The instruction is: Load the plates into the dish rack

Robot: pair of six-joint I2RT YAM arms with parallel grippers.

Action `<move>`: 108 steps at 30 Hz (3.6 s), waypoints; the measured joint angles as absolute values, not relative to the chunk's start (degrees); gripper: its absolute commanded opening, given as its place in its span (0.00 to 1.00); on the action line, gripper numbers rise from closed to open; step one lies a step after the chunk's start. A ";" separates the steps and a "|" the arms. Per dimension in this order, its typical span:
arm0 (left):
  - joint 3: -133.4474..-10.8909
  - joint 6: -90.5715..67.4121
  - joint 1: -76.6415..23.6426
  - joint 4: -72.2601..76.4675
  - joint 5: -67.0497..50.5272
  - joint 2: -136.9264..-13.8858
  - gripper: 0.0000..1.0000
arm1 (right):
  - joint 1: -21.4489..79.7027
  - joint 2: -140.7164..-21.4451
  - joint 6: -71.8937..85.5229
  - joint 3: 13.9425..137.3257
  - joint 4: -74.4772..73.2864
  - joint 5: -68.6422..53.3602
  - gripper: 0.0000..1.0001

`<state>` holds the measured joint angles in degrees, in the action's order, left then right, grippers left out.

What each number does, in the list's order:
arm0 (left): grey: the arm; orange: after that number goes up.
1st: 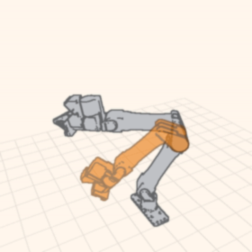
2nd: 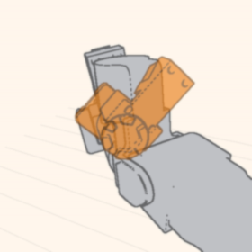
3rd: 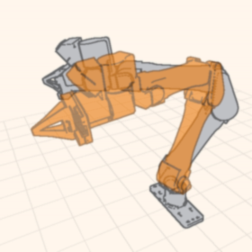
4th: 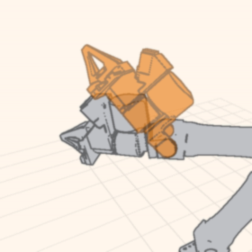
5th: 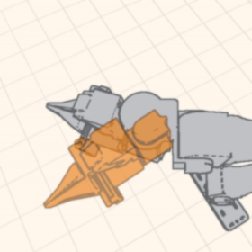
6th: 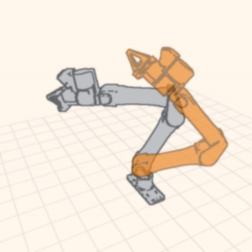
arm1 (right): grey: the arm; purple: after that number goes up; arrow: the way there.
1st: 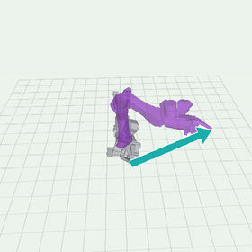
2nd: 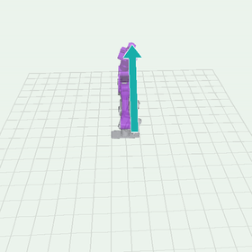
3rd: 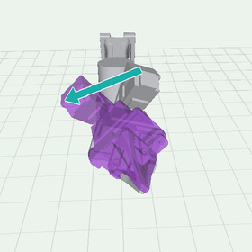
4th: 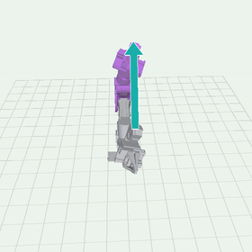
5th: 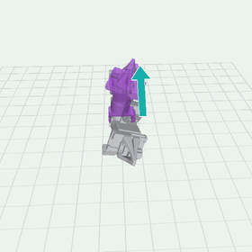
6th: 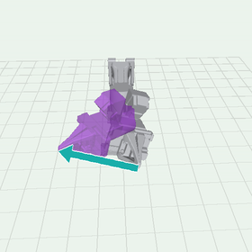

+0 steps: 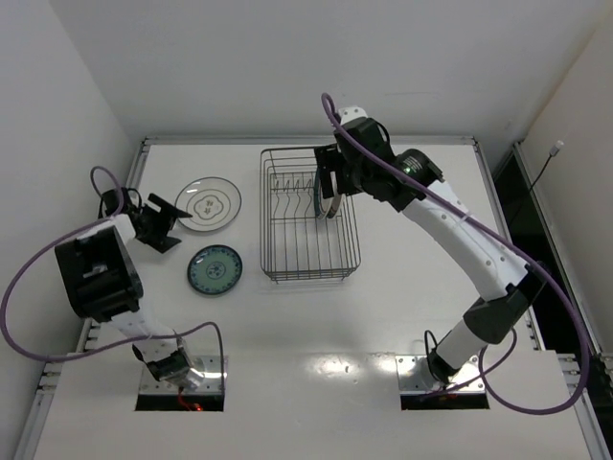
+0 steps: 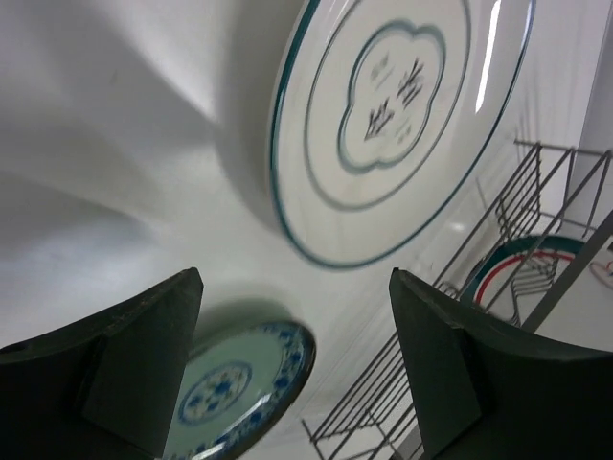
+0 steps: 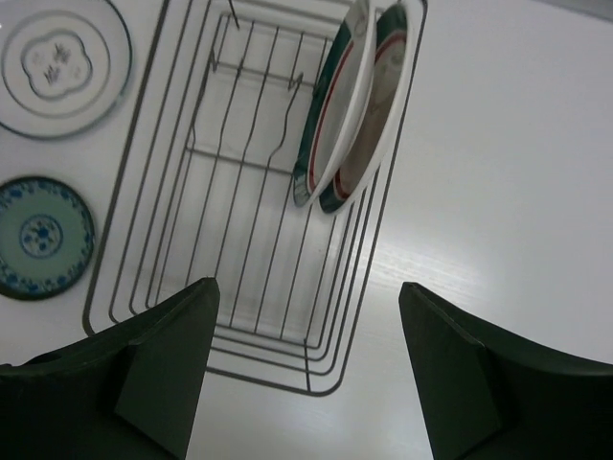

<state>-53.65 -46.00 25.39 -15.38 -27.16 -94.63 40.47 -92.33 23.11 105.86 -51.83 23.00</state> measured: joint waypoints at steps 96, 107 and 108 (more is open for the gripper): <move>-61.41 -33.52 7.84 -45.76 -17.50 -74.50 0.85 | 36.99 -124.16 30.59 127.96 -57.32 37.43 0.00; -61.08 -31.97 9.89 -47.62 -16.91 -74.46 0.85 | 37.32 -128.03 30.44 130.37 -55.83 39.79 0.00; -60.73 -31.94 10.07 -47.68 -16.78 -74.39 0.85 | 37.32 -128.25 30.44 130.61 -55.72 40.01 0.00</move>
